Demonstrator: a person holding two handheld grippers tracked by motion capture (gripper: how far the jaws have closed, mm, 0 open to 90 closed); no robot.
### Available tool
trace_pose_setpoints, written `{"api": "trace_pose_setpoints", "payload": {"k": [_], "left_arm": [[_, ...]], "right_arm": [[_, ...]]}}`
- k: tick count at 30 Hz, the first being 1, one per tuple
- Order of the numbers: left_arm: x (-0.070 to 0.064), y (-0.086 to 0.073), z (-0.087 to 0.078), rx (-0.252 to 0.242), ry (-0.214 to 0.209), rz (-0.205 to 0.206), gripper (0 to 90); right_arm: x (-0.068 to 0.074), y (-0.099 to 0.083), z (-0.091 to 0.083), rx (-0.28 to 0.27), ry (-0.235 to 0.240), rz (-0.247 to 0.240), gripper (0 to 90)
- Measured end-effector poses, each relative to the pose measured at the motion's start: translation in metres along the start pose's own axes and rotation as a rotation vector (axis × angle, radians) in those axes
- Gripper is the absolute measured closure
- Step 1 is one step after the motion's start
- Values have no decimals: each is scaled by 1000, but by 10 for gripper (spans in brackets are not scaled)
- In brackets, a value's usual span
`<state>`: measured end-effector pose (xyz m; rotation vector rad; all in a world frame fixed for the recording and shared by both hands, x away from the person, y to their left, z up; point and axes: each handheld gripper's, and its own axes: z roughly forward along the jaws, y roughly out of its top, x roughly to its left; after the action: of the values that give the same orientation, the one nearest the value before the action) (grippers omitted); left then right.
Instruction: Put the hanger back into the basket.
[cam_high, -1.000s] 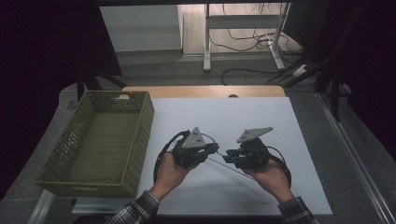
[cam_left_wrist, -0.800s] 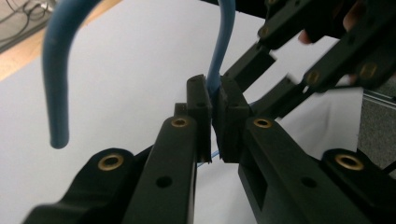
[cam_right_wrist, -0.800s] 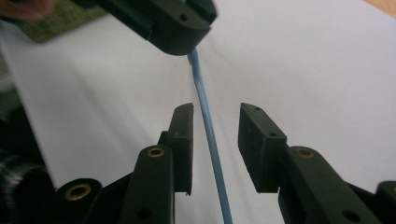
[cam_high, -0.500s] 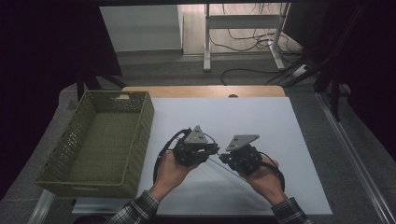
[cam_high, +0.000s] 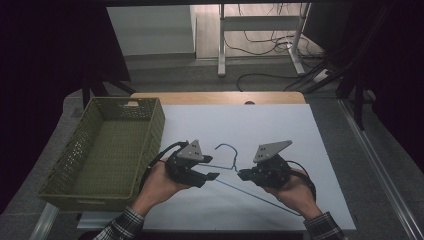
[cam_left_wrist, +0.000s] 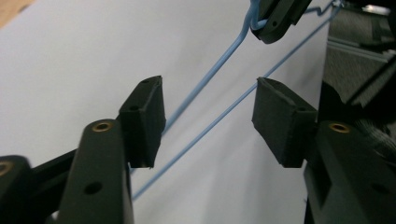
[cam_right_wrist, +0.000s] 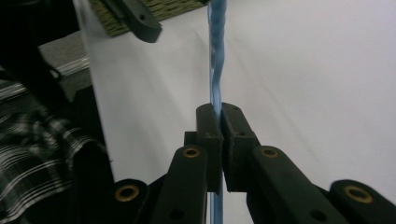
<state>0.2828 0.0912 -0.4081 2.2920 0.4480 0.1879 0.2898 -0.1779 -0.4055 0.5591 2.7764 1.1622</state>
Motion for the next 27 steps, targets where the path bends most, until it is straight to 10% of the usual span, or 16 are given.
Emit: {"api": "trace_pose_setpoints", "payload": {"k": [12,27], "left_arm": [[4,-3,14,107,-75,62,661],[4,-2,14,145,-245,47,874]], "right_arm": [[14,9,4,19,87,-73,873],[10,9,4,44,51,-105,849]]}}
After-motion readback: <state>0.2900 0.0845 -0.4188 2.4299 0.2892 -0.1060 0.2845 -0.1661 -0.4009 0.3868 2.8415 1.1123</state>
